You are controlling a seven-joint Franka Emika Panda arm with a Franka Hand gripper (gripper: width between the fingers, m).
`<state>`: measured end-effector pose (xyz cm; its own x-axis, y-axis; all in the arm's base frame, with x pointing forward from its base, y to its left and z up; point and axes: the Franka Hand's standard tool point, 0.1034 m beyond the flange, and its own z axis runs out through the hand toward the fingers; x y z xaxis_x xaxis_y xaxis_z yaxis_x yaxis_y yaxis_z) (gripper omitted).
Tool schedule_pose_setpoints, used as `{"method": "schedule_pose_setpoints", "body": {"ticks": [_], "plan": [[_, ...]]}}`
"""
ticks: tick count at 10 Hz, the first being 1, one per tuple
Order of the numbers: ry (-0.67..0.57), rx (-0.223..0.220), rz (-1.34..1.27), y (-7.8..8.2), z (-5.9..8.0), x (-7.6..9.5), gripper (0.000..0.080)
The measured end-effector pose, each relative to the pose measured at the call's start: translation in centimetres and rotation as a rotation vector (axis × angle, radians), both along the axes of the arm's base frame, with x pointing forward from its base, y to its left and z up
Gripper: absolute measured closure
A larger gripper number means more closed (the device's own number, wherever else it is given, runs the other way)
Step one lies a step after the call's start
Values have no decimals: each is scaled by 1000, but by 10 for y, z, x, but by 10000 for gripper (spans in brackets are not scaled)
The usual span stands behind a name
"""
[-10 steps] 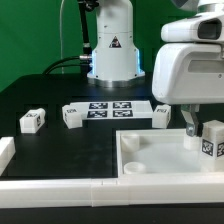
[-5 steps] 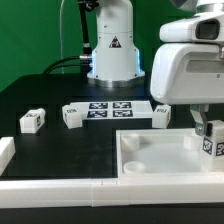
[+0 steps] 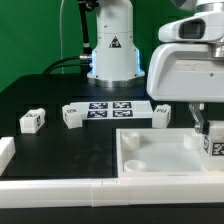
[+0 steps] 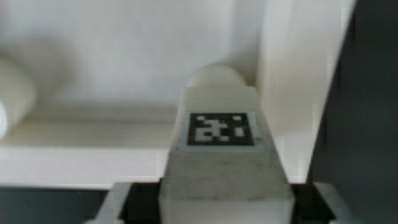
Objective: Assemble one leg
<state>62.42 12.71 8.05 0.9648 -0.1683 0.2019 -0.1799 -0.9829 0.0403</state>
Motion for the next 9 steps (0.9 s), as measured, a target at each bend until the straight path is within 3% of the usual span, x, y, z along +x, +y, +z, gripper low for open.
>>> {"method": "schedule_pose_setpoints", "body": {"ticks": [2, 5, 9], "plan": [[-15, 30, -230, -4, 1, -1, 506], [-43, 36, -562, -28, -1, -3, 497], [-83, 8, -749, -47, -1, -10, 479]]}}
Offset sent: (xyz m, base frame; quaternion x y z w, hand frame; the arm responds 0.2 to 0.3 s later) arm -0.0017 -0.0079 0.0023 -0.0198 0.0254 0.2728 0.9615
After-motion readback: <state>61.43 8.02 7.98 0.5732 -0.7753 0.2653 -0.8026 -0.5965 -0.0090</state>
